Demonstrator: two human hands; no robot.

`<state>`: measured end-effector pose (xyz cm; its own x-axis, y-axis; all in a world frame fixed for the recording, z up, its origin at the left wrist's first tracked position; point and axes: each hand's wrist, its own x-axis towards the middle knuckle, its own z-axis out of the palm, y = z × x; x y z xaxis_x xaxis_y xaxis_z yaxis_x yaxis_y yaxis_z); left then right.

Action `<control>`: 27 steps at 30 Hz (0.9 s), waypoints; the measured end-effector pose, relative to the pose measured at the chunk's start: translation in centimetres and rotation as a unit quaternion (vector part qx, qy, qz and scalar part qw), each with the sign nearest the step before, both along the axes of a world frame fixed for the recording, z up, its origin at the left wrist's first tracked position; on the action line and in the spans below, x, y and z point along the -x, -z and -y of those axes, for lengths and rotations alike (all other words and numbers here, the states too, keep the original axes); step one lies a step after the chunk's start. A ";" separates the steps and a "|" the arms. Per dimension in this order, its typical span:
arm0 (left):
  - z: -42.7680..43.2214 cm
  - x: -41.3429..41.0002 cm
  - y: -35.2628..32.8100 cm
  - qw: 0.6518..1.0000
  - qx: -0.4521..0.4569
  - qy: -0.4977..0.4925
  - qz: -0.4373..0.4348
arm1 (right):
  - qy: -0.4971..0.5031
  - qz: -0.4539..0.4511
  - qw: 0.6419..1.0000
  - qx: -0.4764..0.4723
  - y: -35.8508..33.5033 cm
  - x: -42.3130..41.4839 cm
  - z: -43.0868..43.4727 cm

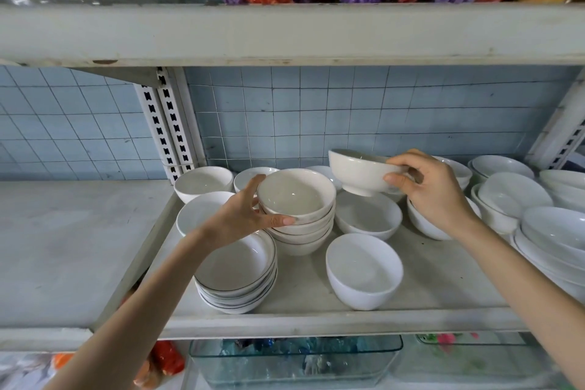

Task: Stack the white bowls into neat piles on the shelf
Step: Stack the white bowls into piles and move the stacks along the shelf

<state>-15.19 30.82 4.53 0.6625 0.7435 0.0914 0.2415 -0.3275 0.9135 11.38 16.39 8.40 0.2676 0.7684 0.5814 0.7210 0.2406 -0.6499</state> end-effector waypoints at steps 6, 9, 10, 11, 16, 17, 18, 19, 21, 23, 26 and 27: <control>0.1 0.1 -0.2 1.000 0.001 0.004 0.001 | -0.015 -0.002 1.000 -0.024 -1.0 2.1 -0.6; 0.0 0.2 -0.1 1.000 -0.002 -0.005 -0.018 | -0.028 0.018 0.999 -0.038 -1.3 3.5 -0.9; -0.1 0.2 -0.1 1.000 0.000 -0.008 -0.023 | -0.034 0.028 0.998 -0.043 -1.3 4.0 -1.0; -0.1 0.2 -0.1 1.000 0.002 -0.008 -0.026 | -0.040 0.038 0.997 -0.046 -1.3 4.4 -1.1; 0.1 0.4 -0.1 1.000 -0.001 -0.006 -0.025 | -0.075 0.083 0.993 -0.047 -0.5 6.1 -2.0; 0.1 0.4 -0.1 1.000 -0.004 -0.006 -0.026 | -0.085 0.083 0.992 -0.042 -0.2 6.4 -2.2; 0.2 0.5 -0.2 1.000 -0.007 -0.007 -0.027 | -0.092 0.082 0.992 -0.036 0.1 6.7 -2.4; 0.3 0.5 -0.2 1.000 -0.009 -0.006 -0.027 | -0.097 0.081 0.992 -0.030 0.4 6.9 -2.6; 0.3 0.4 -0.2 1.000 -0.008 -0.008 -0.020 | -0.104 0.088 0.991 -0.022 0.9 7.4 -3.0; 0.4 0.4 -0.1 1.000 -0.005 -0.014 -0.012 | -0.110 0.097 0.989 -0.018 1.3 7.7 -3.3; 0.5 0.3 0.0 1.000 -0.001 -0.018 -0.005 | -0.116 0.093 0.989 -0.002 1.8 7.9 -3.7; 0.5 0.4 0.0 1.000 0.001 -0.018 0.000 | -0.116 0.088 0.989 0.005 2.1 7.9 -3.7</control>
